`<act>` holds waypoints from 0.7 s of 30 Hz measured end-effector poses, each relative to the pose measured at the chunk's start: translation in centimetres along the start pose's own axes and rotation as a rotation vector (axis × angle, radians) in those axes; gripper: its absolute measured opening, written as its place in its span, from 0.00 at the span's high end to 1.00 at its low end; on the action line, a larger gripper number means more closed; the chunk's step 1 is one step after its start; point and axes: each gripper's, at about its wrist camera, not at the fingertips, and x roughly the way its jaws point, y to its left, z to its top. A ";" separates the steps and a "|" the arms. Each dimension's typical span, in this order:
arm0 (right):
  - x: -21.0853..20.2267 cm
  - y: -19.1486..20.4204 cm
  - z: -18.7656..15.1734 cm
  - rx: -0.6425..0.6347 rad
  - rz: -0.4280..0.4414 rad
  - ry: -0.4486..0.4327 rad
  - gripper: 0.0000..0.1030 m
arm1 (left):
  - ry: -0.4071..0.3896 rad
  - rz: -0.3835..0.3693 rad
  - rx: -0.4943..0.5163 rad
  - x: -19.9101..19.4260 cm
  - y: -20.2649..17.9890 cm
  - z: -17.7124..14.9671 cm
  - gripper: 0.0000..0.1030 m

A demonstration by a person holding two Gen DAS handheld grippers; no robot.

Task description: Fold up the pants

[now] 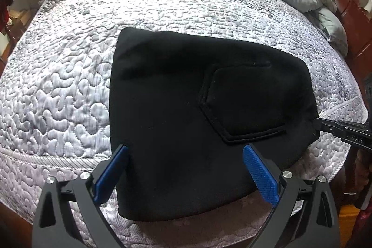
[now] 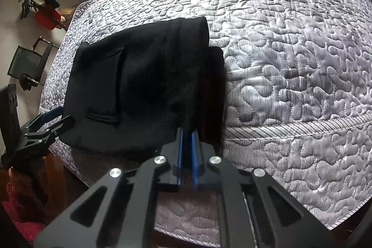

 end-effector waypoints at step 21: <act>4.8 -3.5 2.5 0.104 0.202 0.085 0.14 | 0.196 -0.378 -0.117 5.4 6.4 2.0 0.04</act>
